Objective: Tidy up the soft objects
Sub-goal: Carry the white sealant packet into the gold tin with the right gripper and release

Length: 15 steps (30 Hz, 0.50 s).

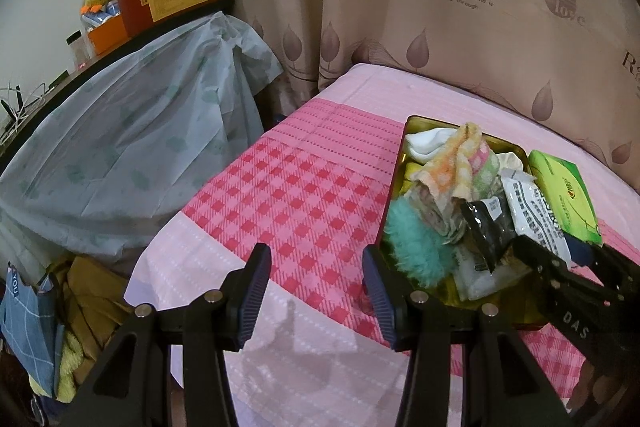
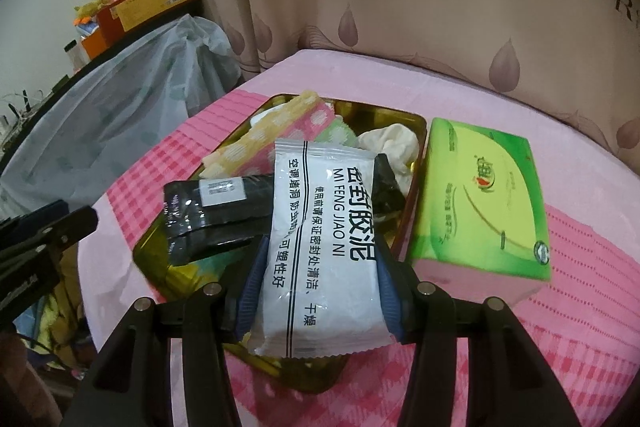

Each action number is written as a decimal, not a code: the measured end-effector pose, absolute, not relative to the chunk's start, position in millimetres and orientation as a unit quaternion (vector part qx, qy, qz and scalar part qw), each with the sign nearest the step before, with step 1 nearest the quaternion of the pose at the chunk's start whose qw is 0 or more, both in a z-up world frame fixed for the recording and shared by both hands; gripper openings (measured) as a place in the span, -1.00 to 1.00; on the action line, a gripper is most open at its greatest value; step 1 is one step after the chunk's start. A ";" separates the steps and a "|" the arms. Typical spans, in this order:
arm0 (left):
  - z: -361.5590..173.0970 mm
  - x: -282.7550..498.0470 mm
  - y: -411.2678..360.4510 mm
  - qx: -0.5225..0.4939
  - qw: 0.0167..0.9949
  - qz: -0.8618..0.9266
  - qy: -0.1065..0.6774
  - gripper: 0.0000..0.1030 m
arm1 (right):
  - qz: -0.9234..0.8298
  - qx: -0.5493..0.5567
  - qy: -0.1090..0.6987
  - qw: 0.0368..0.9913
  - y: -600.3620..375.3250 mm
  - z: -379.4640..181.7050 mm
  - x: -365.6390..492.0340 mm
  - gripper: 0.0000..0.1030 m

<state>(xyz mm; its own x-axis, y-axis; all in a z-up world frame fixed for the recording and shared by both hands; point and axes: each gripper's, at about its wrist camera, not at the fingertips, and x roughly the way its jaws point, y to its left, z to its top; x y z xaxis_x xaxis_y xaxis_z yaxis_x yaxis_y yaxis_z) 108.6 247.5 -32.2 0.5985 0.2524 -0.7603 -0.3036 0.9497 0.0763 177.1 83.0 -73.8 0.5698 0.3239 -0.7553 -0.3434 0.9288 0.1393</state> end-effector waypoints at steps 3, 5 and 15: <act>-32.1 108.8 247.4 -0.031 0.894 0.155 0.420 -0.06 | 0.194 -0.006 0.423 0.885 82.2 -73.6 170.2 -0.05; -31.9 108.8 247.1 -0.031 0.894 0.156 0.419 -0.06 | 0.197 -0.005 0.424 0.884 82.7 -74.0 165.7 -0.03; -30.4 109.2 242.5 -0.027 0.896 0.151 0.416 -0.06 | 0.207 0.002 0.428 0.880 82.7 -77.1 160.5 0.29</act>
